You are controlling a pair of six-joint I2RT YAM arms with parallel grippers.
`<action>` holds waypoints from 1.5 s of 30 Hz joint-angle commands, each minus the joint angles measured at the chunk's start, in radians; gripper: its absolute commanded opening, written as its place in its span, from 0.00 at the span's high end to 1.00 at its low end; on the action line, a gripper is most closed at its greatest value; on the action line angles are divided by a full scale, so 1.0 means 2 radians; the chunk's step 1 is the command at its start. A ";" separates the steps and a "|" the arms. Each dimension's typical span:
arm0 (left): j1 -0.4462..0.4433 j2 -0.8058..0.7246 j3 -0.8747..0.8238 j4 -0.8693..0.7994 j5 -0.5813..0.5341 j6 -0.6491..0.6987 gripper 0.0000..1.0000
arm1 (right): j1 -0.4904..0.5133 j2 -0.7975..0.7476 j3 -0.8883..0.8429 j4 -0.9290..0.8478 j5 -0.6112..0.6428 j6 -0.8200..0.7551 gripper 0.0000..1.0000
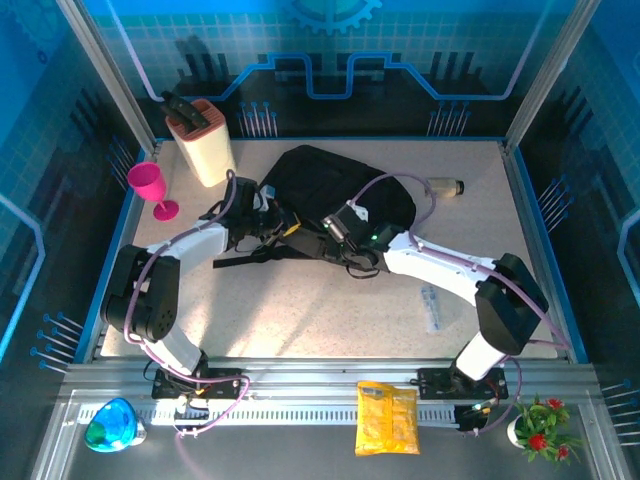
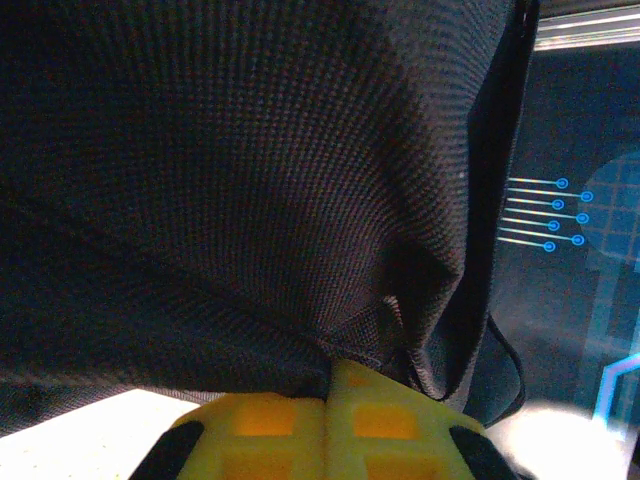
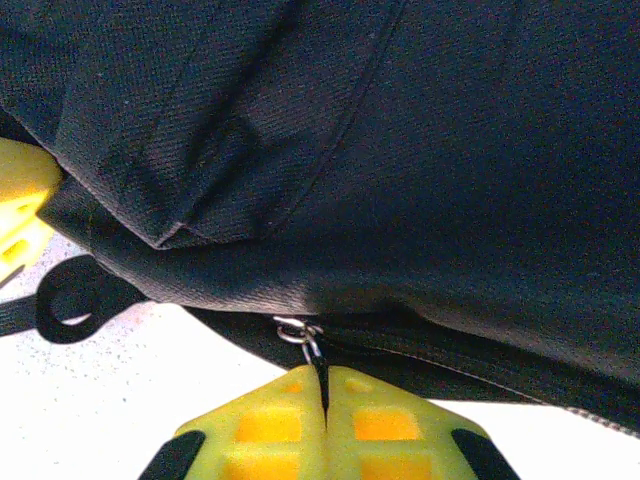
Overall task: Pack the student bag
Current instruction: Zip the student bag at the center of the table.
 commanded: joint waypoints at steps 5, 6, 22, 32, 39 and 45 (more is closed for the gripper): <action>0.011 0.014 0.003 0.023 -0.030 -0.011 1.00 | -0.007 -0.045 -0.035 -0.057 0.027 -0.001 1.00; 0.011 0.015 0.003 0.023 -0.030 -0.010 1.00 | -0.009 -0.047 -0.038 -0.058 0.028 -0.001 1.00; 0.016 0.020 0.005 0.017 -0.081 -0.025 1.00 | -0.030 -0.110 -0.082 -0.120 0.078 0.005 1.00; 0.020 0.039 0.020 0.015 -0.084 -0.027 1.00 | -0.093 -0.153 -0.116 -0.112 0.060 -0.034 1.00; 0.018 0.048 0.030 0.037 -0.045 -0.029 1.00 | -0.088 -0.119 -0.085 -0.040 -0.074 -0.121 1.00; 0.007 0.050 0.034 0.047 -0.026 -0.031 1.00 | -0.042 -0.055 -0.013 -0.024 -0.110 -0.138 1.00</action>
